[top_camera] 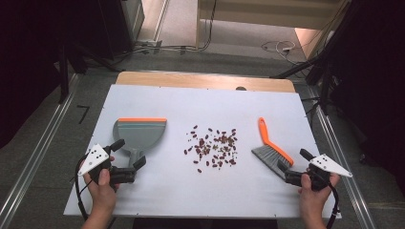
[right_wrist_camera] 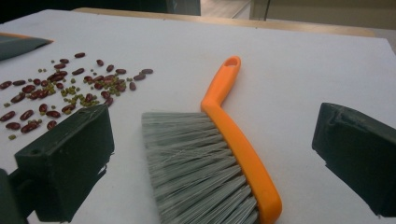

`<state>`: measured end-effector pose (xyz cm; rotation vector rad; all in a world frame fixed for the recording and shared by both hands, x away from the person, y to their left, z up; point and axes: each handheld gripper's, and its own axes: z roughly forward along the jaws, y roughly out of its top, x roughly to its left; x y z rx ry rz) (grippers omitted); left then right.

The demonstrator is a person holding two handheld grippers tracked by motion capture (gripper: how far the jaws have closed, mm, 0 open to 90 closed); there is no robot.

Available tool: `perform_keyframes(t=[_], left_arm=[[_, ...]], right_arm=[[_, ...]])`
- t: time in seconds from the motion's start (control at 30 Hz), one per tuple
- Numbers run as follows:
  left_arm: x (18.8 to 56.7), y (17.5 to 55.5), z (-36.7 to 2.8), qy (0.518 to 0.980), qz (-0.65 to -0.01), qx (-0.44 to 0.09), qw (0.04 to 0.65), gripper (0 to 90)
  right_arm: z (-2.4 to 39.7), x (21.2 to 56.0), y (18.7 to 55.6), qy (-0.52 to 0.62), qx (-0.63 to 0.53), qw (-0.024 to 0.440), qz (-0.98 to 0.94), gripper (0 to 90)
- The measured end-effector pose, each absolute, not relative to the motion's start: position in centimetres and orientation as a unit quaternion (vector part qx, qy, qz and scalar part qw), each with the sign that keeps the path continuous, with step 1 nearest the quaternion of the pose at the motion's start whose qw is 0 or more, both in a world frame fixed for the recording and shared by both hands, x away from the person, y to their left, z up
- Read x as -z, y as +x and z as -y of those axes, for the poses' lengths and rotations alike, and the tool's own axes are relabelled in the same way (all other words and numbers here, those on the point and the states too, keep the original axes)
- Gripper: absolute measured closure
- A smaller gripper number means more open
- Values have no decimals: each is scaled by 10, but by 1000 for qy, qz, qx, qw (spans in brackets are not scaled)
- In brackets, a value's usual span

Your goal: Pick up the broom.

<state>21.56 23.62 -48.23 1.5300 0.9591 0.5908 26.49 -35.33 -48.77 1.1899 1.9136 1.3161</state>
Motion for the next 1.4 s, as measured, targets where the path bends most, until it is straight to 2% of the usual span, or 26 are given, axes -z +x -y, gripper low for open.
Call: perform_keyframes(t=[0.27,0.33,0.57,1.03,1.4], left_arm=[[481,214,-236,660,-406,-260,577,1],[480,214,-235,661,-405,-263,574,1],[478,214,-230,667,-398,-262,573,1],[480,214,-227,674,-397,-257,568,1],[481,214,-225,677,-393,-252,568,1]], right_arm=[[351,474,267,433,-499,257,-706,0],[348,464,268,431,-507,246,-705,0],[337,439,275,412,-498,254,-719,0],[317,421,316,422,-473,230,-739,0],[304,425,361,467,-385,144,-783,40]])
